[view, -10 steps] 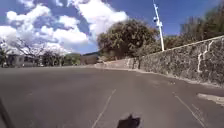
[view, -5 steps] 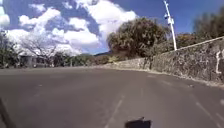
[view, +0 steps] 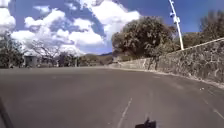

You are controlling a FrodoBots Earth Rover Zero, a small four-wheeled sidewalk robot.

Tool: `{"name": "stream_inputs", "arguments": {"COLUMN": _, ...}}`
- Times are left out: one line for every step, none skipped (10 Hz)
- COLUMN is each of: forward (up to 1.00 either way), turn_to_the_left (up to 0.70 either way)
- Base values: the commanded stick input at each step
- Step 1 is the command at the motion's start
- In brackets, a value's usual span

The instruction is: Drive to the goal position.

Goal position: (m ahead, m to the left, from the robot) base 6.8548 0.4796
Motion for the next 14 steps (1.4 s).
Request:
{"name": "stream_inputs", "arguments": {"forward": 0.5, "turn_to_the_left": 0.0}}
{"name": "stream_inputs", "arguments": {"forward": 0.5, "turn_to_the_left": 0.0}}
{"name": "stream_inputs", "arguments": {"forward": 0.5, "turn_to_the_left": 0.0}}
{"name": "stream_inputs", "arguments": {"forward": 0.5, "turn_to_the_left": 0.0}}
{"name": "stream_inputs", "arguments": {"forward": 0.5, "turn_to_the_left": 0.0}}
{"name": "stream_inputs", "arguments": {"forward": 0.5, "turn_to_the_left": 0.0}}
{"name": "stream_inputs", "arguments": {"forward": 0.5, "turn_to_the_left": 0.0}}
{"name": "stream_inputs", "arguments": {"forward": 0.5, "turn_to_the_left": 0.0}}
{"name": "stream_inputs", "arguments": {"forward": 0.5, "turn_to_the_left": 0.0}}
{"name": "stream_inputs", "arguments": {"forward": 0.5, "turn_to_the_left": 0.0}}
{"name": "stream_inputs", "arguments": {"forward": 0.5, "turn_to_the_left": 0.0}}
{"name": "stream_inputs", "arguments": {"forward": 0.5, "turn_to_the_left": 0.0}}
{"name": "stream_inputs", "arguments": {"forward": 0.5, "turn_to_the_left": 0.0}}
{"name": "stream_inputs", "arguments": {"forward": 0.5, "turn_to_the_left": 0.0}}
